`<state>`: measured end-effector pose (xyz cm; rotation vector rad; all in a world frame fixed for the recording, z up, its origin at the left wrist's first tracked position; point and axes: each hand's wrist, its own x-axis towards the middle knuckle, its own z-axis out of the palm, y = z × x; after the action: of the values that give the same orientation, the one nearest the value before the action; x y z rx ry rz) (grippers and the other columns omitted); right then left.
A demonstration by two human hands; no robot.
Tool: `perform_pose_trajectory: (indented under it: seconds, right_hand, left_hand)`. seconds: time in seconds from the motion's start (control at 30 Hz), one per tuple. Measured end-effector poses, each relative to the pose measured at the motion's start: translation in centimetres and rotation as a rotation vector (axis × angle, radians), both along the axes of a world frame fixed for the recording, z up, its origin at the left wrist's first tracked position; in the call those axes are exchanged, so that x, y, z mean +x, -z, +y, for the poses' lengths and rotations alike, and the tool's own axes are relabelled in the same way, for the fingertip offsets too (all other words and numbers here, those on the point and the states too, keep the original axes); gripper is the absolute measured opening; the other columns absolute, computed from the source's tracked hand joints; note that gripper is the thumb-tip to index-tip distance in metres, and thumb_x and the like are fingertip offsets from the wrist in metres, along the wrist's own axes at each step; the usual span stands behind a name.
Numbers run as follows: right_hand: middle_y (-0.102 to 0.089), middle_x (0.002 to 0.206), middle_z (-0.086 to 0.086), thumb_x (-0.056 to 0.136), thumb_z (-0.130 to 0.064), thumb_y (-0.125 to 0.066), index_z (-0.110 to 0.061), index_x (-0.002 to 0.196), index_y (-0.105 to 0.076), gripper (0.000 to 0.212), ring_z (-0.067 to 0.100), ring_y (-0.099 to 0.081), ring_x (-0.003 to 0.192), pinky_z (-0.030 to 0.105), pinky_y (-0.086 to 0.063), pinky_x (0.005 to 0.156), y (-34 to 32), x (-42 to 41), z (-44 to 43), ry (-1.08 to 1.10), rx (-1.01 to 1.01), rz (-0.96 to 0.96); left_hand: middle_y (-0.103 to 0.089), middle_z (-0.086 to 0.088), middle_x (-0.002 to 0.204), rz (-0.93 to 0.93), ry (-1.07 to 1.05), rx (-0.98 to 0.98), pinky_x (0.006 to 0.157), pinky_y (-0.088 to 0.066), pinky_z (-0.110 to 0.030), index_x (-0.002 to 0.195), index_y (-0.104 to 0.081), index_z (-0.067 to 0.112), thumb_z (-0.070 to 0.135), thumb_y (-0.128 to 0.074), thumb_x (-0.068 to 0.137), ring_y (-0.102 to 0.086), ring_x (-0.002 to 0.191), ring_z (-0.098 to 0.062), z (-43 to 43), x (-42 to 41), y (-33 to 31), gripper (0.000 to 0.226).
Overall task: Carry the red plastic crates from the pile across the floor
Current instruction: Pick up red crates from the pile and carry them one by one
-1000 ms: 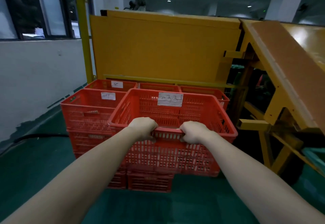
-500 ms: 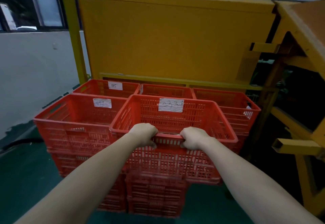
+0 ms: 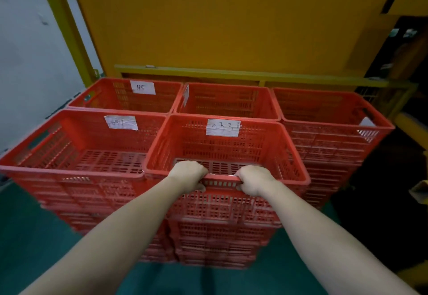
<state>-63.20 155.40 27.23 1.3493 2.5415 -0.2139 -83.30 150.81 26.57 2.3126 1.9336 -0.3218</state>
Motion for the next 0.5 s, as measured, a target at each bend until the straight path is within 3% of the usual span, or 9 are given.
perform_pose_trajectory:
  seconds: [0.37,0.5]
  right_hand:
    - [-0.066,0.112,0.006,0.092,-0.026,-0.057,-0.017,0.105,-0.065,0.018,0.03,-0.062,0.106,0.032,-0.045,0.076,1.6,-1.2,3.1,-0.01,-0.063,-0.053]
    - [-0.066,0.115,0.007,0.092,-0.024,-0.057,-0.018,0.107,-0.065,0.019,0.03,-0.062,0.107,0.034,-0.048,0.08,1.8,-1.3,2.8,-0.013,-0.046,-0.064]
  left_hand:
    - [-0.068,-0.007,0.109,0.0,0.012,-0.044,0.08,-0.05,-0.037,0.107,-0.064,0.02,0.045,-0.069,0.082,-0.062,0.106,-0.031,3.3,-1.4,2.3,0.036]
    - [-0.067,-0.007,0.109,0.0,0.016,-0.016,0.08,-0.05,-0.036,0.108,-0.064,0.019,0.045,-0.068,0.083,-0.062,0.105,-0.031,3.1,-1.4,2.7,0.036]
